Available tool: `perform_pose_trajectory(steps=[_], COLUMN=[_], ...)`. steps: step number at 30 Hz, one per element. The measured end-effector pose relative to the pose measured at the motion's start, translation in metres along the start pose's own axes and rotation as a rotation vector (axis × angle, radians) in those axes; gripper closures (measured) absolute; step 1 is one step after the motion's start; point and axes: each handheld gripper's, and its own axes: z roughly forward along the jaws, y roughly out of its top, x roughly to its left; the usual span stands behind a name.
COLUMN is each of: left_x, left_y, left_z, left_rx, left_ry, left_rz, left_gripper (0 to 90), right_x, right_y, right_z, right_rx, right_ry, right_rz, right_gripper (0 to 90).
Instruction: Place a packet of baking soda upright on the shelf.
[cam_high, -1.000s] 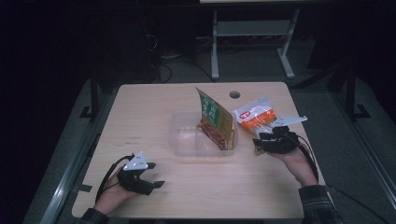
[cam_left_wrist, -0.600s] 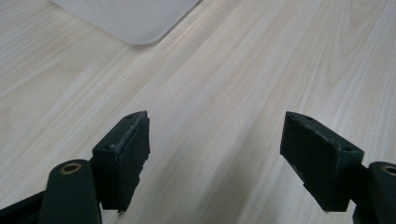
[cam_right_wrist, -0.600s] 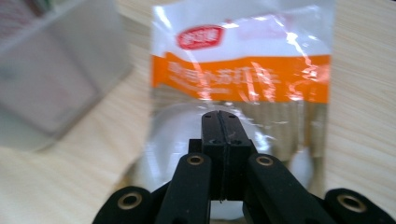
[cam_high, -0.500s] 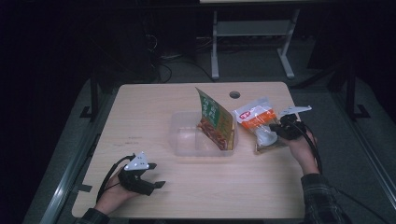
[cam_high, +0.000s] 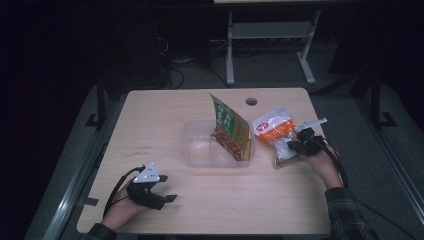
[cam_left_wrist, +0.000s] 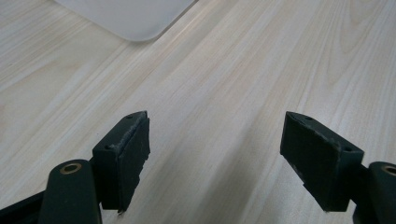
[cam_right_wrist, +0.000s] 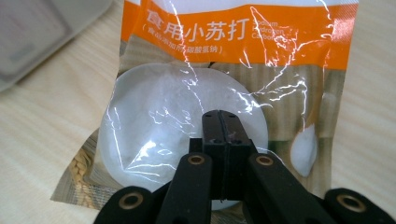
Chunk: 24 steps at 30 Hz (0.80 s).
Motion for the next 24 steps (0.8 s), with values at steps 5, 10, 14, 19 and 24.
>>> perform_pose_trajectory(steps=[5,10,14,19,24], left_x=[0.0,-0.001,-0.002,-0.001,-0.001], left_y=[0.0,0.001,0.001,0.0,0.0], left_z=[0.001,0.002,0.003,0.003,0.004], left_rx=[0.009,0.011,0.009,0.008,0.02], left_ry=[-0.003,-0.008,-0.008,-0.008,-0.012], left_rz=[0.009,0.01,0.007,0.005,0.012], left_gripper=[23.6,23.6,23.6,23.6,23.6], right_x=[0.003,-0.004,-0.016,-0.016,-0.012], right_y=[-0.013,-0.022,-0.024,-0.026,-0.03], right_z=[-0.012,-0.026,-0.024,-0.026,-0.03], right_rx=[0.007,-0.018,-0.019,0.007,0.014], right_ry=[0.02,-0.016,-0.036,-0.021,0.002], right_rz=[0.01,0.037,0.064,0.045,0.05], right_gripper=[90.0,90.0,90.0,90.0,90.0])
